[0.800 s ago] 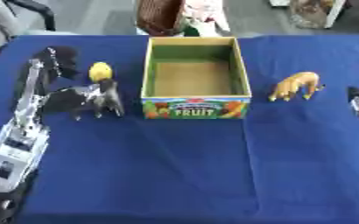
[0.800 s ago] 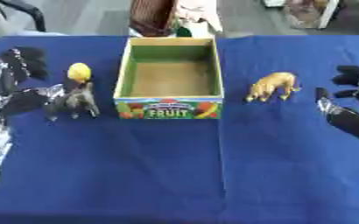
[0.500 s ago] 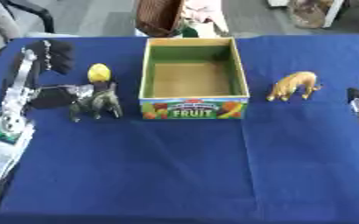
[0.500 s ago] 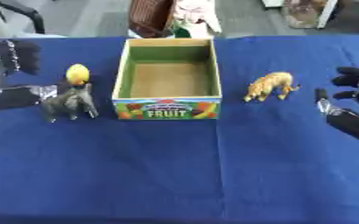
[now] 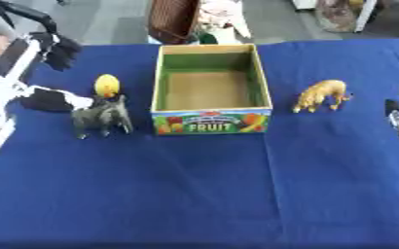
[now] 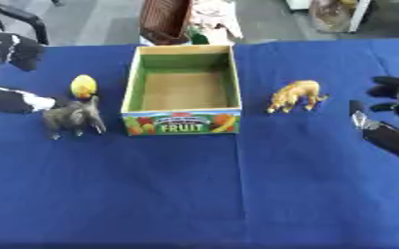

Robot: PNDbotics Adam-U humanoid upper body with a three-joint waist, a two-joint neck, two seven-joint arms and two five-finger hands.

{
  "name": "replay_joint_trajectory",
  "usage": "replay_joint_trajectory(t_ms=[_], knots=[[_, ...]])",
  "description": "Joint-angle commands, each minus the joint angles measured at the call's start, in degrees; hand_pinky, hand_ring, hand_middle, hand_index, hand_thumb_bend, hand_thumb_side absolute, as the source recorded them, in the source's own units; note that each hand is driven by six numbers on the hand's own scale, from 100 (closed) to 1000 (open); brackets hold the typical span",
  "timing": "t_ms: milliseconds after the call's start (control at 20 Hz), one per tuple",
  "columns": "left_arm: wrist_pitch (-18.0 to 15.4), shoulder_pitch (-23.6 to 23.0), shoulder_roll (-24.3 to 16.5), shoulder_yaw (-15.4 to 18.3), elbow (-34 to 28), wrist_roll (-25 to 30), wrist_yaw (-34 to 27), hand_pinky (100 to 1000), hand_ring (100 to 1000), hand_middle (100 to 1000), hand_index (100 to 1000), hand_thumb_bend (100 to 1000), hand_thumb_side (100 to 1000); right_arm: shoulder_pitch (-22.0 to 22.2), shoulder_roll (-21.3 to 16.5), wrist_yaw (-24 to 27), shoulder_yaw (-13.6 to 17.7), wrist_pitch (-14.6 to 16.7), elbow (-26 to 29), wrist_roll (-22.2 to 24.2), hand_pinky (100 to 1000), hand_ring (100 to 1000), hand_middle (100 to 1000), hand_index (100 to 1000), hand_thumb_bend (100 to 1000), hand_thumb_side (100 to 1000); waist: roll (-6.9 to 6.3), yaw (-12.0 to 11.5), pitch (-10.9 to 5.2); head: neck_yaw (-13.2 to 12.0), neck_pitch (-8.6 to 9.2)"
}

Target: Pick up objects on the table and place them in the box.

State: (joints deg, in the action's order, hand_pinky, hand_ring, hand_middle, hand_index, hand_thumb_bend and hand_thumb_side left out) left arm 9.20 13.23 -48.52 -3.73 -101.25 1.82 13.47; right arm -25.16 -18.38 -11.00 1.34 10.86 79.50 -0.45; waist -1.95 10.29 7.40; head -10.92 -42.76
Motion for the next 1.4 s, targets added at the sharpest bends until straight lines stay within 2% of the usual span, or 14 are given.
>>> replay_joint_trajectory(t_ms=[50, 350, 600, 1050, 1400], knots=[[-0.28, 2.47, -4.49, -1.59, 1.98, 2.76, 1.41, 615, 584, 568, 707, 813, 120, -0.55, -1.38, -0.30, -0.08, 0.12, 0.44, 0.25, 619, 740, 597, 783, 265, 100, 0.01, 0.18, -0.85, -0.02, 0.09], [-2.21, 7.91, -5.45, -7.05, 8.09, 7.83, 5.15, 626, 591, 574, 711, 816, 137, -0.63, -1.19, -0.33, -0.31, 0.17, 0.37, 0.48, 619, 739, 595, 783, 262, 101, 0.05, 0.55, -0.87, -0.31, -0.11], [-4.62, 10.27, -4.75, -10.20, 13.42, 11.50, 8.19, 640, 602, 585, 719, 818, 148, -0.62, -1.19, -0.31, -0.38, 0.22, 0.28, 0.57, 619, 739, 593, 783, 261, 102, 0.08, 0.87, -0.83, -0.43, -0.21], [-7.53, 11.80, -2.73, -12.34, 20.88, 14.58, 12.01, 645, 606, 594, 725, 822, 165, -0.63, -1.05, -0.28, -0.44, 0.26, 0.29, 0.71, 619, 739, 592, 783, 257, 102, 0.03, 0.99, -0.86, -0.34, -0.24], [-8.25, 12.18, -1.65, -12.36, 23.95, 14.80, 13.26, 641, 587, 591, 725, 823, 166, -0.57, -1.05, -0.27, -0.42, 0.26, 0.28, 0.73, 619, 739, 592, 783, 257, 102, 0.01, 0.96, -0.85, -0.22, -0.27]])
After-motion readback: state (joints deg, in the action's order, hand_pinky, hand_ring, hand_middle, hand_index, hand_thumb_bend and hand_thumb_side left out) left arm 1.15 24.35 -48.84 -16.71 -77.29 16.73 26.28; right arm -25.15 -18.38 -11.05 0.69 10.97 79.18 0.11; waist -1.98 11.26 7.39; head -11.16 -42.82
